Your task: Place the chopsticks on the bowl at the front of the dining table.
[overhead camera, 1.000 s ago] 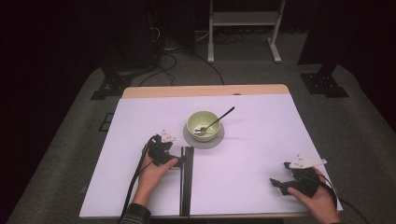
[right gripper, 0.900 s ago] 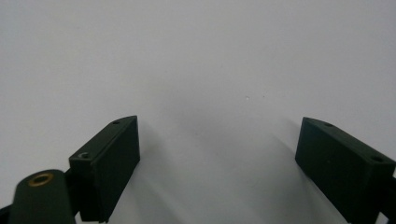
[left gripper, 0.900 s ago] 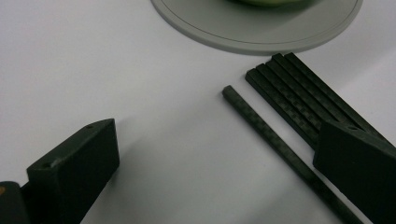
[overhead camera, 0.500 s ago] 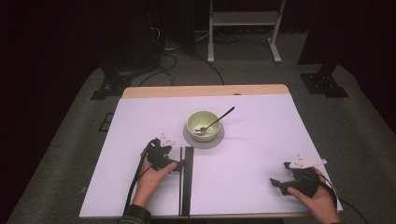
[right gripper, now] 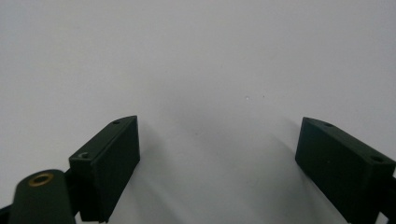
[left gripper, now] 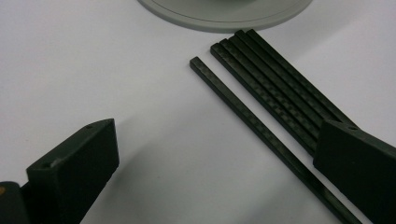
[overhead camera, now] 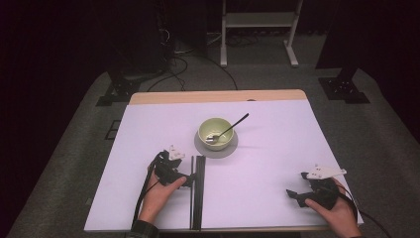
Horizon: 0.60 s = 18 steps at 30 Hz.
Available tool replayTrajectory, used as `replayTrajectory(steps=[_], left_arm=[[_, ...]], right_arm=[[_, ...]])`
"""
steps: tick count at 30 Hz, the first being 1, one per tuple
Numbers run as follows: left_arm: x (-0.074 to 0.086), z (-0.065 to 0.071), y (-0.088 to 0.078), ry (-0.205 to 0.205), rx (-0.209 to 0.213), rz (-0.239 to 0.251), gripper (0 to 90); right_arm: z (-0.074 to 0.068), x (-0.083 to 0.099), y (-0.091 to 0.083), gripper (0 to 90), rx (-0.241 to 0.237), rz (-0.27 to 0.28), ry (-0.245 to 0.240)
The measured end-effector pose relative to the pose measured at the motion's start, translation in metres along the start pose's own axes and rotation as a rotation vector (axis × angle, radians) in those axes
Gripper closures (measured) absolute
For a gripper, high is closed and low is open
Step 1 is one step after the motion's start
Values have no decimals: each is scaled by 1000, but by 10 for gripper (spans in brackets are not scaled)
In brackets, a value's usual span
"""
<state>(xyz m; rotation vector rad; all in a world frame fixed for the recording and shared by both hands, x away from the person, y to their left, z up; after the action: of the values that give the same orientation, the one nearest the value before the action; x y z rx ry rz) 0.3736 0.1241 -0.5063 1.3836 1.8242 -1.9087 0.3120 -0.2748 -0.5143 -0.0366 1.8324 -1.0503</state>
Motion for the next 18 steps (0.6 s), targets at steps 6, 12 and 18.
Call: replayTrajectory(steps=[6, 12, 18], left_arm=[[6, 5, -9, -12, 14, 4, 0], [10, 6, -16, -28, 22, 10, 0], [16, 8, -23, -36, 28, 12, 0]], right_arm=[[0, 0, 0, 122, 0, 0, -1], [0, 0, 0, 121, 0, -1, 0], [0, 0, 0, 121, -1, -1, 0]])
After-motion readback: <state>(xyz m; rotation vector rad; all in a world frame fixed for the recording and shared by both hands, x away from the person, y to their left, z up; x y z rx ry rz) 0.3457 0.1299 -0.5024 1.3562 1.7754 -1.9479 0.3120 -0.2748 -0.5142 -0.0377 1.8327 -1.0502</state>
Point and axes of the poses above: each handheld gripper's, and its own axes: y roughly forward along the jaws, x roughly out of its underside, z roughly to its right, the point moved 7 cm from there along y, roughly forward along the jaws, and after that the axes turned 12 degrees about -x, right-handed, at the moved point
